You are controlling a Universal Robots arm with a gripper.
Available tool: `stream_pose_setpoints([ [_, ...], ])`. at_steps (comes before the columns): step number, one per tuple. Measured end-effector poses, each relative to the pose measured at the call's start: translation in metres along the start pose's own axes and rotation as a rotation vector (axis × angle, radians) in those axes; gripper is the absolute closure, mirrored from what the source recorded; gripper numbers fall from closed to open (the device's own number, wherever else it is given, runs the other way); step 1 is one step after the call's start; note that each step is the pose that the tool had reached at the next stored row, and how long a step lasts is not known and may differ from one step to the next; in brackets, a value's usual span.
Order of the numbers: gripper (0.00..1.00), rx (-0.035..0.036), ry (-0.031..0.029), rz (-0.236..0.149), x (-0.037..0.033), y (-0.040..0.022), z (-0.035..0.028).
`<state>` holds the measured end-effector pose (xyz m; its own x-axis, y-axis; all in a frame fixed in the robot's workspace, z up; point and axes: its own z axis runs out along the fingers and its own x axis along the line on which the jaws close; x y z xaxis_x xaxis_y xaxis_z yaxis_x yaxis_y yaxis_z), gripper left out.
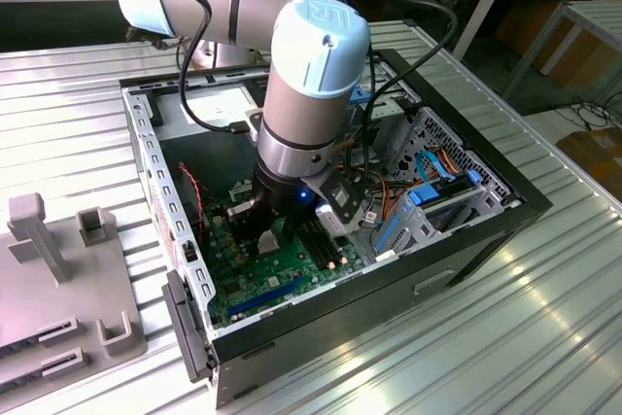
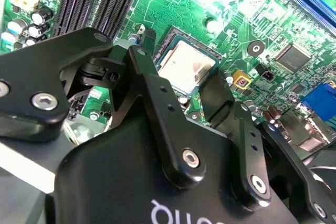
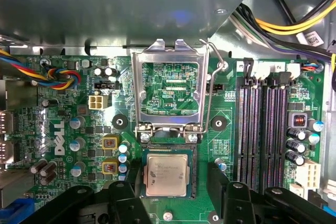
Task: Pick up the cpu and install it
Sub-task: 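Pick up the cpu and move it towards the insertion slot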
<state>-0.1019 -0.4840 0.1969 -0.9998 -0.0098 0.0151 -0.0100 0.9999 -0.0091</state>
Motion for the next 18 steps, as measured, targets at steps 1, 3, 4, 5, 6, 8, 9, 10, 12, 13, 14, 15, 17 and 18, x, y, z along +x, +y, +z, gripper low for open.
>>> stream_pose_setpoints([
  [1,0.39,0.0002,0.0001,0.000,-0.0001,0.0000,0.0000],
  [3,0.39,0.0002,0.0000,-0.001,-0.0001,0.0000,0.0000],
  [4,0.39,0.0001,0.0000,-0.001,-0.0001,0.0000,0.0000],
  [5,0.39,0.0002,0.0000,-0.001,-0.0001,0.0000,0.0000],
  [6,0.39,0.0001,-0.0001,-0.001,-0.0001,0.0000,0.0000],
  [8,0.39,0.0003,-0.0001,-0.003,-0.0001,0.0000,0.0000],
  [9,0.39,0.0009,-0.0002,-0.005,0.0000,0.0000,0.0000],
  [10,0.39,0.0013,-0.0003,-0.010,0.0001,0.0001,0.0001],
  [12,0.39,0.0023,-0.0003,-0.026,0.0002,0.0003,0.0000],
  [13,0.39,0.0029,-0.0004,-0.038,0.0003,0.0004,0.0000],
  [14,0.39,0.0037,-0.0009,-0.041,0.0003,0.0009,0.0000],
  [15,0.39,0.0046,-0.0021,-0.042,0.0004,0.0017,-0.0001],
  [17,0.39,0.0046,-0.0035,-0.042,0.0003,0.0023,0.0000],
  [18,0.39,0.0045,-0.0040,-0.042,0.0002,0.0024,0.0000],
])
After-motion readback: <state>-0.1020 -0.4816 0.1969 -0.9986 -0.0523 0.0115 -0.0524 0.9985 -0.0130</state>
